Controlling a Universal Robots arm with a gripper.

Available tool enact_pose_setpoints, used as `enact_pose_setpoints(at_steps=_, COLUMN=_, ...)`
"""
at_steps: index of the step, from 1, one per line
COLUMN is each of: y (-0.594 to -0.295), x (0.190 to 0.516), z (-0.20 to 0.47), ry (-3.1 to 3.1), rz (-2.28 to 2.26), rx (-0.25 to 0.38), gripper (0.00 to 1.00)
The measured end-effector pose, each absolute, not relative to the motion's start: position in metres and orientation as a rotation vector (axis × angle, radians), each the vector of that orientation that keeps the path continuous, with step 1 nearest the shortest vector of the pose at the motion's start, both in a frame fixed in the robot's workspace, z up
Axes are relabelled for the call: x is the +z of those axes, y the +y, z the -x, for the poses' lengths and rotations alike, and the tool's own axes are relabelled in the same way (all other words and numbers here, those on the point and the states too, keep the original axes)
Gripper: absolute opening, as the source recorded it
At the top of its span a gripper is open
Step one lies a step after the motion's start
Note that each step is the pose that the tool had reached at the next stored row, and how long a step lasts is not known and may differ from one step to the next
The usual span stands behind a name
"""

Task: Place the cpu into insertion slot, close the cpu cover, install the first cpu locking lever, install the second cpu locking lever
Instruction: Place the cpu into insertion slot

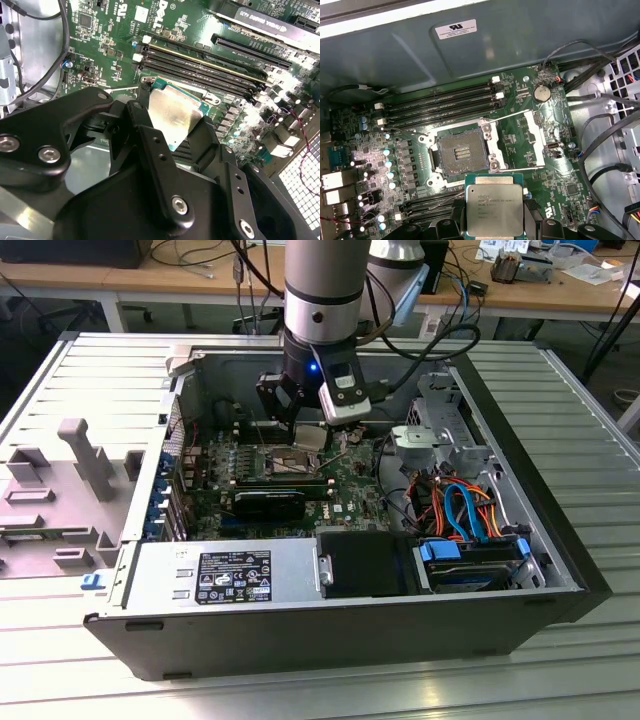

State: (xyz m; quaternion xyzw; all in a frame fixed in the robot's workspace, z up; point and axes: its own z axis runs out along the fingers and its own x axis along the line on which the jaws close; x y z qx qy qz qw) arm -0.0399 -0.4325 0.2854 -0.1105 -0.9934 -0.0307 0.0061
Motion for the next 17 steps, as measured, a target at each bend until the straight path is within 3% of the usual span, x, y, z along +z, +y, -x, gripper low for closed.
enact_pose_setpoints(at_steps=17, y=-0.4325, x=0.2841, z=0.0400, ry=-3.100, rz=0.430, rx=-0.095, gripper=0.55)
